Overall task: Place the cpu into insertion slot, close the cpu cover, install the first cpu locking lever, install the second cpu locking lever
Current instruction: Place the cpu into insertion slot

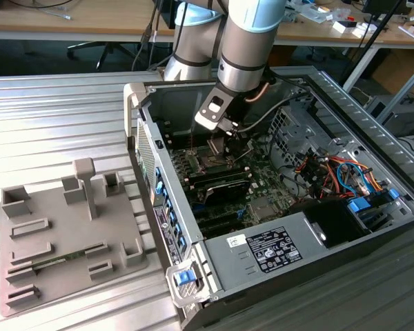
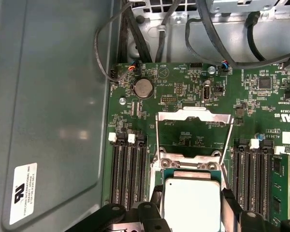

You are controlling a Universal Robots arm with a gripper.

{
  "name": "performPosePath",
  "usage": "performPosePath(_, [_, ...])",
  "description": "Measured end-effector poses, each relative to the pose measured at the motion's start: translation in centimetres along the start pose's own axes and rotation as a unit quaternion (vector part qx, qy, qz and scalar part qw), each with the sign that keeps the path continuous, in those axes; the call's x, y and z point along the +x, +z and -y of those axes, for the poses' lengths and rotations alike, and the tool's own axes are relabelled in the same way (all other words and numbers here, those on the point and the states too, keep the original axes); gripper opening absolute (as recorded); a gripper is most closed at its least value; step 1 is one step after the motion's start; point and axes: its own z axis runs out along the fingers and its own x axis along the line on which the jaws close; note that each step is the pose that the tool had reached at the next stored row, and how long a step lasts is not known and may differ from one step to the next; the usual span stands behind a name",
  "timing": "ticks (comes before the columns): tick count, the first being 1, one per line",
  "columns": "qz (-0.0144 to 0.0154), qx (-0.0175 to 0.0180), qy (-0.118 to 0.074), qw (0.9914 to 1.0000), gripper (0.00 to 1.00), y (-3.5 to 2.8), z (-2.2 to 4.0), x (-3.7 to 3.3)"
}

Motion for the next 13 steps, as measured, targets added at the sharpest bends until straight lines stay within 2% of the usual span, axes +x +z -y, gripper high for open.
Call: performPosePath(13, [0.0000, 0.0000, 0.000, 1.00000, 0.55, 0.48, 0.05, 0.00])
